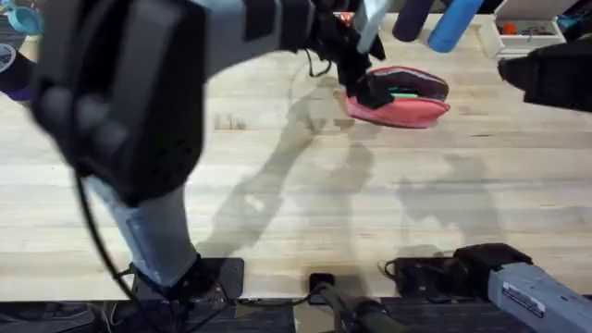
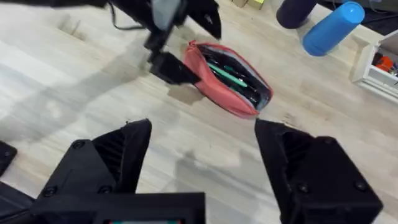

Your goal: Unzip the bag, pick up the pens from the table one at a time and place them inside, then zip the bag closed.

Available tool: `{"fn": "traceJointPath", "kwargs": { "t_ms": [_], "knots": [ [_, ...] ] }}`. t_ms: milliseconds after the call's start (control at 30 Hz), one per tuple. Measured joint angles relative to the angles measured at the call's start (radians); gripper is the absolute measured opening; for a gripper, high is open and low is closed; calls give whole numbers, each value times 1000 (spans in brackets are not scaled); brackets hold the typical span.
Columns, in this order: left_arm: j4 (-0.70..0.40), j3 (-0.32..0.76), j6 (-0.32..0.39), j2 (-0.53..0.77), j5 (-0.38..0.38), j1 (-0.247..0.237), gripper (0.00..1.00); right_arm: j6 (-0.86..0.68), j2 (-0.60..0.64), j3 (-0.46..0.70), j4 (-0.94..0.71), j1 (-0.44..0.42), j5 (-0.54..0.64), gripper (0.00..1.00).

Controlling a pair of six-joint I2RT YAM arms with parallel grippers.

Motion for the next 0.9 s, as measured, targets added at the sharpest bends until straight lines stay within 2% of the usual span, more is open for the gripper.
{"fn": "traceJointPath", "kwargs": {
  "t_ms": [300, 500, 767, 900],
  "knots": [
    [-123, 0, 0, -126, 12, 112, 993, 0, 0, 0, 2, 0, 0, 996],
    [-172, 0, 2, -163, 13, 148, 993, 0, 3, 0, 2, 0, 0, 996],
    [-263, 0, 100, -228, 17, 176, 995, 1, 48, 0, 3, 0, -1, 996],
    [-265, -4, 130, -244, 53, 216, 993, 5, 71, 0, 3, 0, -1, 996]
  ]
}}
